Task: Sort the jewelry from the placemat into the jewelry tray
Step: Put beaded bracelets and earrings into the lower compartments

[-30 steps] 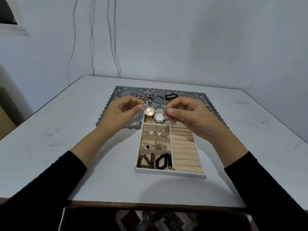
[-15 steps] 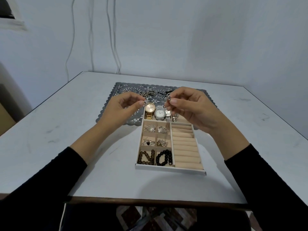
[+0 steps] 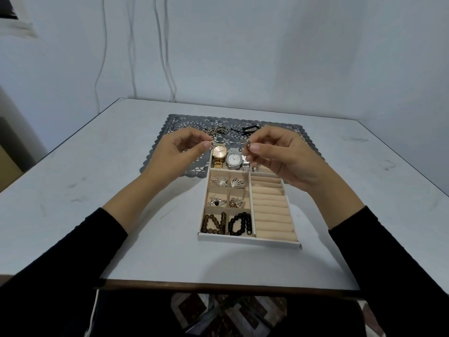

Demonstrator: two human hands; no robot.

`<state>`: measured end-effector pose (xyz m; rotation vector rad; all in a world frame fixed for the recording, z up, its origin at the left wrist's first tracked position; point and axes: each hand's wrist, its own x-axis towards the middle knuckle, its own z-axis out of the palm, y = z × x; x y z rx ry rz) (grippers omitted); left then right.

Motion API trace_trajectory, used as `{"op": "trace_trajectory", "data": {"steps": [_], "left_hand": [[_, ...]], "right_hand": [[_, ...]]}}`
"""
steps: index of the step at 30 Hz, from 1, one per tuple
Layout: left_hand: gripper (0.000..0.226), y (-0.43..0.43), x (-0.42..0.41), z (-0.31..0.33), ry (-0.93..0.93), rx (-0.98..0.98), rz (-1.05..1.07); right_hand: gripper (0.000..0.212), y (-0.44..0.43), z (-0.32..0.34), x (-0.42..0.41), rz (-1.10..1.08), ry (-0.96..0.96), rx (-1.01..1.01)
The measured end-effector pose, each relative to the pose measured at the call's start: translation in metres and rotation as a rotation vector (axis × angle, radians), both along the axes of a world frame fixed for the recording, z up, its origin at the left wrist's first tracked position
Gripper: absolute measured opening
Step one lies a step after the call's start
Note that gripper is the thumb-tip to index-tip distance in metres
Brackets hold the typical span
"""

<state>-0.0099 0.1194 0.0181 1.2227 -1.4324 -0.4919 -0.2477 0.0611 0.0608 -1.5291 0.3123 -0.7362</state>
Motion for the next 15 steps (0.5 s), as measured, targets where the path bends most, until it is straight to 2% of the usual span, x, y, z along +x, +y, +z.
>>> {"op": "trace_trajectory", "data": {"steps": [6, 15], "left_hand": [[0.011, 0.001, -0.001, 0.001, -0.002, 0.004, -0.012], [0.01, 0.001, 0.0, 0.0, -0.001, 0.009, -0.026]], "right_hand": [[0.011, -0.005, -0.008, -0.006, 0.031, 0.055, -0.008], [0.017, -0.006, -0.009, -0.013, 0.006, 0.28, -0.215]]}}
